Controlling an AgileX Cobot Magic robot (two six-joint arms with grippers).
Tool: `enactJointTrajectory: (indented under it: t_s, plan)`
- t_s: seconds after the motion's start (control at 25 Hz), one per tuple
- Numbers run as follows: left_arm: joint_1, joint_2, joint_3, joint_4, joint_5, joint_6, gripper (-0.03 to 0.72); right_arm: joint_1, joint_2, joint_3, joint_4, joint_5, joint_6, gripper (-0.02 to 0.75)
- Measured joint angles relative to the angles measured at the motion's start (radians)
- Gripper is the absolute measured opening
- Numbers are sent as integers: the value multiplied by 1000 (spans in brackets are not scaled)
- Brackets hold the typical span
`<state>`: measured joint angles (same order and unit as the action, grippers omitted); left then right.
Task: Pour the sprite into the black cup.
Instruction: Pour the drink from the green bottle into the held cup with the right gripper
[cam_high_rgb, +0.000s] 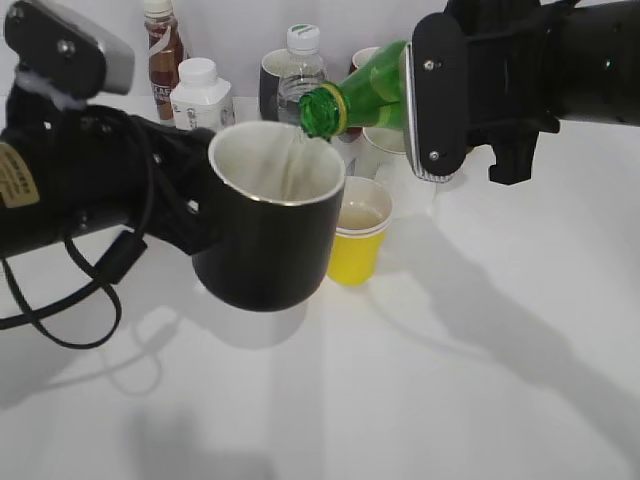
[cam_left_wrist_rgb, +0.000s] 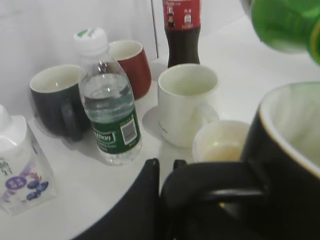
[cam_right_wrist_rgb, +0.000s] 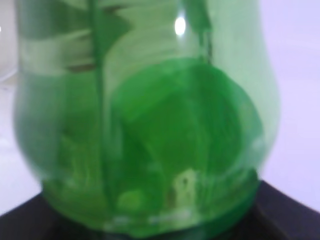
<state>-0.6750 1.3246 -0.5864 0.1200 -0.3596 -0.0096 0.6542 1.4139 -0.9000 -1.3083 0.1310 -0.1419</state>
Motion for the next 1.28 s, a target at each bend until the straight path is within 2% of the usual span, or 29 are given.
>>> enactJointTrajectory:
  t_s: [0.6,0.88,1.28]
  plan:
    - [0,32,0,0,2,0,51,0,0,0,-61,13,-2,430]
    - [0,32,0,0,2,0,51,0,0,0,-131,30,-2,430]
    - [0,32,0,1,14,1,51,0,0,0,-146,32,-1,430]
